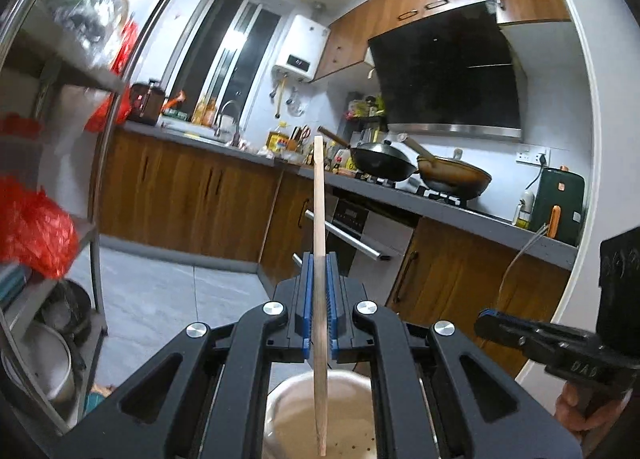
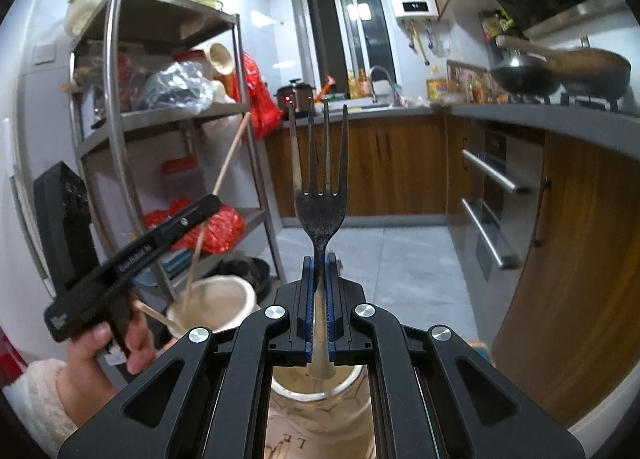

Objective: Organize utensils
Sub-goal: 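Lift and lower the chopstick into the tall pot while the right tool lowers the fork into the short pot, then open the left tool releasing the chopstick while the right tool releases the fork and withdraws, then grasp a third wooden chopstick with the left tool while the right tool grasps the gold fork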

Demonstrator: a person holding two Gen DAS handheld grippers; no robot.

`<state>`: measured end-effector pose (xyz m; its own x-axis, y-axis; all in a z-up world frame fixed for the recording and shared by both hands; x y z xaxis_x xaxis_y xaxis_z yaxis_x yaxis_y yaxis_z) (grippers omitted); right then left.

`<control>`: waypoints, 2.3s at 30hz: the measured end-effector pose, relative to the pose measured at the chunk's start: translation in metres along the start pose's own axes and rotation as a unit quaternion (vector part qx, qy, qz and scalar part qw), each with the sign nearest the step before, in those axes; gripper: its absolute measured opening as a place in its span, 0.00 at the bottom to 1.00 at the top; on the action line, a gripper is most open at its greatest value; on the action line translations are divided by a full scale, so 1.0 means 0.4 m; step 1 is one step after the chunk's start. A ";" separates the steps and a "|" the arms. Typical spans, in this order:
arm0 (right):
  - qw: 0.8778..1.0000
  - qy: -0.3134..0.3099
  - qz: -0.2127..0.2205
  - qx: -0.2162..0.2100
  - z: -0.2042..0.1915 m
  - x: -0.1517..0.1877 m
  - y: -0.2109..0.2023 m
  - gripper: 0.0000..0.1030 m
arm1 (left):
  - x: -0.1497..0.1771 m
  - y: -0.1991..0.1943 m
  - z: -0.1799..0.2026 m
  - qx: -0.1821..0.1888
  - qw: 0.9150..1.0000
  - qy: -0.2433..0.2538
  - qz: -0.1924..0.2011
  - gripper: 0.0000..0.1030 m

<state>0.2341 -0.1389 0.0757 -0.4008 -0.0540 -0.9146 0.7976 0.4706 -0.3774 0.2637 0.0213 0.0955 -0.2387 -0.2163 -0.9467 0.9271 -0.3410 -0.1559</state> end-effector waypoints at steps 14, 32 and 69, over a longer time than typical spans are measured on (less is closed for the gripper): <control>0.998 0.007 -0.056 0.020 0.028 0.110 0.084 0.06 | 0.110 -0.085 -0.011 -0.014 0.998 0.044 -0.050 0.06; 0.996 0.004 -0.078 0.043 0.041 0.137 0.110 0.07 | 0.130 -0.114 -0.001 -0.043 0.994 0.078 -0.056 0.06; 0.995 -0.006 -0.067 0.078 0.034 0.256 -0.260 0.94 | 0.240 -0.358 0.120 -0.104 0.983 0.099 -0.115 0.95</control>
<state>0.1162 -0.2054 0.0194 -0.5038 -0.1178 -0.8558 0.7979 0.3161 -0.5132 0.0943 0.0056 0.0406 -0.4062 0.0340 -0.9131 0.8996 -0.1607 -0.4062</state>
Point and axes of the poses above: each gripper's, at about its wrist camera, not at the fingertips, and y roughly the way its jaws point, z to its right, x to its underside, the point moved 9 cm from there along y, roughly the way its jaws point, and after that the axes turned 3 degrees about -z, right-handed, at the moved point
